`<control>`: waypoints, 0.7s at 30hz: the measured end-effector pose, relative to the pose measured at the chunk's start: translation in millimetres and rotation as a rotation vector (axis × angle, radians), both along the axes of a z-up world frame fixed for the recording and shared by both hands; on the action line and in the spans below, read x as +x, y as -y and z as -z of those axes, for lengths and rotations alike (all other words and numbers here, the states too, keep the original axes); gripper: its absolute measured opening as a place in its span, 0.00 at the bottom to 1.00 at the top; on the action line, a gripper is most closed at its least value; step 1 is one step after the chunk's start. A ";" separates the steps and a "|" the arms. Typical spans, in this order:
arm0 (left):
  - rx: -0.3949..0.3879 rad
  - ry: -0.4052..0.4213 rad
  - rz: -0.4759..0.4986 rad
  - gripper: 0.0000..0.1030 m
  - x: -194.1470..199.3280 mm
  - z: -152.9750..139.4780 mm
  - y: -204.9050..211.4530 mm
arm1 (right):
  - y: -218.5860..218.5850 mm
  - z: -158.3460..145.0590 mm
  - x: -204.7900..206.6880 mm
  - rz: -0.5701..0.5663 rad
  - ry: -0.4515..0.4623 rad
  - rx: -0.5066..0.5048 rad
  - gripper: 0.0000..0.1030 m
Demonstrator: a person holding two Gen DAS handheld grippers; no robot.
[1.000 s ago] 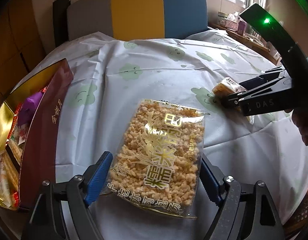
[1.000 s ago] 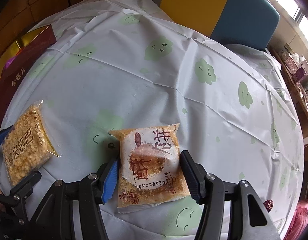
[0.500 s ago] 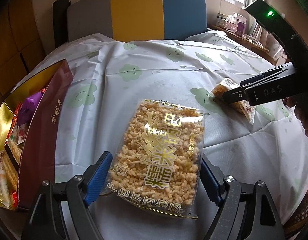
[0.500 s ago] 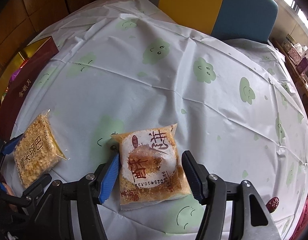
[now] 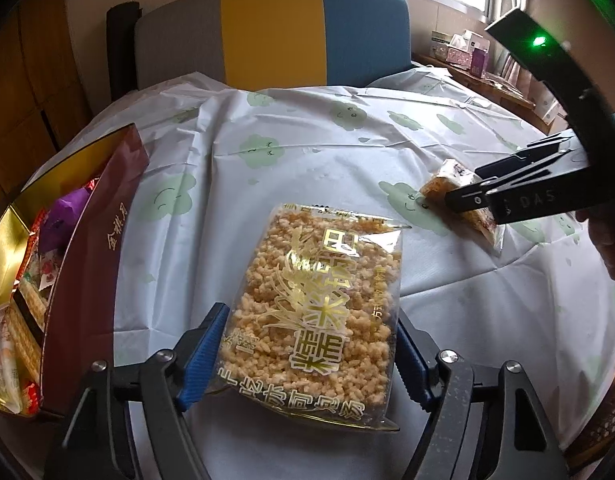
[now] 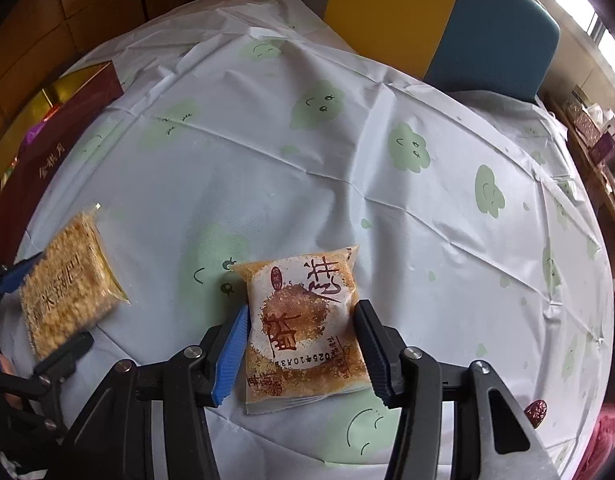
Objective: Organize snacks
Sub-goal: 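Lift the rice cracker bag and carry it toward the gold tray with the left tool, then lower the rice cracker bag into the gold tray and open the left tool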
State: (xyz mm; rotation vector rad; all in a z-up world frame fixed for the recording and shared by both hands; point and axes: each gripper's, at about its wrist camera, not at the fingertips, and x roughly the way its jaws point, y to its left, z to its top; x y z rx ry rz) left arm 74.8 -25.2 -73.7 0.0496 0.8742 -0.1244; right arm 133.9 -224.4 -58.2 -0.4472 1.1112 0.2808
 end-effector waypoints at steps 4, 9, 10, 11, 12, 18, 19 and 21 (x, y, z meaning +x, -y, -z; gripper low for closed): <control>-0.021 -0.003 0.021 0.73 -3.5 -2.9 -2.8 | -2.1 3.6 -1.9 -0.005 0.012 -0.028 0.52; -0.085 0.019 0.012 0.74 -10.5 -21.9 -14.4 | -8.2 7.5 -3.3 -0.012 0.024 -0.043 0.52; -0.104 0.031 0.006 0.74 -12.8 -30.6 -19.6 | -9.1 7.7 -3.8 -0.013 0.026 -0.045 0.52; -0.119 0.036 -0.002 0.74 -14.2 -36.7 -24.5 | -10.1 8.3 -4.1 -0.014 0.027 -0.047 0.52; -0.140 0.043 -0.018 0.74 -15.7 -43.9 -31.8 | -10.5 8.3 -4.9 -0.016 0.030 -0.050 0.52; -0.250 0.090 -0.218 0.74 -16.1 -87.7 -109.1 | -12.5 7.7 -6.5 -0.018 0.034 -0.056 0.52; -0.259 0.093 -0.268 0.74 -14.0 -93.8 -129.3 | -12.8 7.9 -6.6 -0.018 0.035 -0.059 0.52; -0.247 0.083 -0.342 0.74 -10.3 -97.8 -156.5 | -13.1 7.7 -7.3 -0.019 0.037 -0.061 0.52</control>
